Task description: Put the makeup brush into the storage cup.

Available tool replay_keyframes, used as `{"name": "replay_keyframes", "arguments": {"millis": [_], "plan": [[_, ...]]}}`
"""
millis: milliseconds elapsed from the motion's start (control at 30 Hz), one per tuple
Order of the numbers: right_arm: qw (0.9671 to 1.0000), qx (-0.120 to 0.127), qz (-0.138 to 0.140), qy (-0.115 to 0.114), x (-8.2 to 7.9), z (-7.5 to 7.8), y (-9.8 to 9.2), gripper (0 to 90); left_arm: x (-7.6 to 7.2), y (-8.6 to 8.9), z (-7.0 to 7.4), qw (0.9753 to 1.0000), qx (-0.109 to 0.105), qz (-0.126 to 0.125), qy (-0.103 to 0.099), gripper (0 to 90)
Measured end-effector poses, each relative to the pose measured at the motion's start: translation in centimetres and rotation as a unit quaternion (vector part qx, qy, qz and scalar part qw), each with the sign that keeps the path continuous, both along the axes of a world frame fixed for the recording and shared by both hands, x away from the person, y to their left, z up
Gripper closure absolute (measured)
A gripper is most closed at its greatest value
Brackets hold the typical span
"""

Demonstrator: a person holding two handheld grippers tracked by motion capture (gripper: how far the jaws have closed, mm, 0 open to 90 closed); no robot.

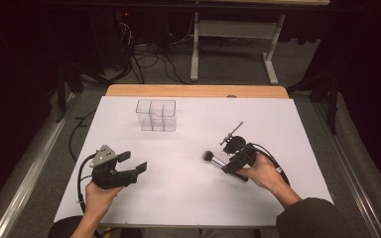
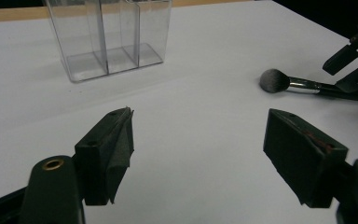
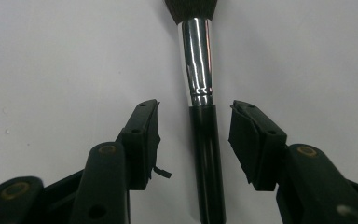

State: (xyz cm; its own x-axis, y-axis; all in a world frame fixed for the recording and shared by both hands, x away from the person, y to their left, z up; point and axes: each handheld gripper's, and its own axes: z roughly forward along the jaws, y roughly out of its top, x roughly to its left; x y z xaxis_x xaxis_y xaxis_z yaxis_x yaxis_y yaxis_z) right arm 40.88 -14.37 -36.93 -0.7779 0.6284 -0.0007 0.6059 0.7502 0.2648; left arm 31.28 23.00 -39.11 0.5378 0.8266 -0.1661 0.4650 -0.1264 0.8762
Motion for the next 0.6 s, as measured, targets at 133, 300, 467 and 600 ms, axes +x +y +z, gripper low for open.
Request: {"name": "replay_keyframes", "arguments": {"millis": [133, 300, 467, 600], "plan": [[0.9999, -0.009, -0.008, 0.006, -0.06, -0.33, -0.14, 57.0, 0.02, -0.02, -0.02, 1.0000, 0.001, 0.000, 0.001, 24.4], [0.9999, -0.013, -0.006, 0.003, -0.21, -0.68, -0.49, 60.2, 0.03, -0.07, -0.05, 1.0000, 0.000, 0.000, 0.001, 24.4], [0.9998, -0.019, 0.001, 0.001, -0.13, -0.98, -0.59, 62.0, 0.06, -0.08, -0.07, 1.0000, 0.003, 0.000, 0.003, 24.4], [0.9997, -0.022, -0.006, 0.007, -0.24, -1.11, -0.38, 63.1, 0.04, -0.04, -0.07, 1.0000, 0.002, 0.000, 0.003, 24.4]]}}
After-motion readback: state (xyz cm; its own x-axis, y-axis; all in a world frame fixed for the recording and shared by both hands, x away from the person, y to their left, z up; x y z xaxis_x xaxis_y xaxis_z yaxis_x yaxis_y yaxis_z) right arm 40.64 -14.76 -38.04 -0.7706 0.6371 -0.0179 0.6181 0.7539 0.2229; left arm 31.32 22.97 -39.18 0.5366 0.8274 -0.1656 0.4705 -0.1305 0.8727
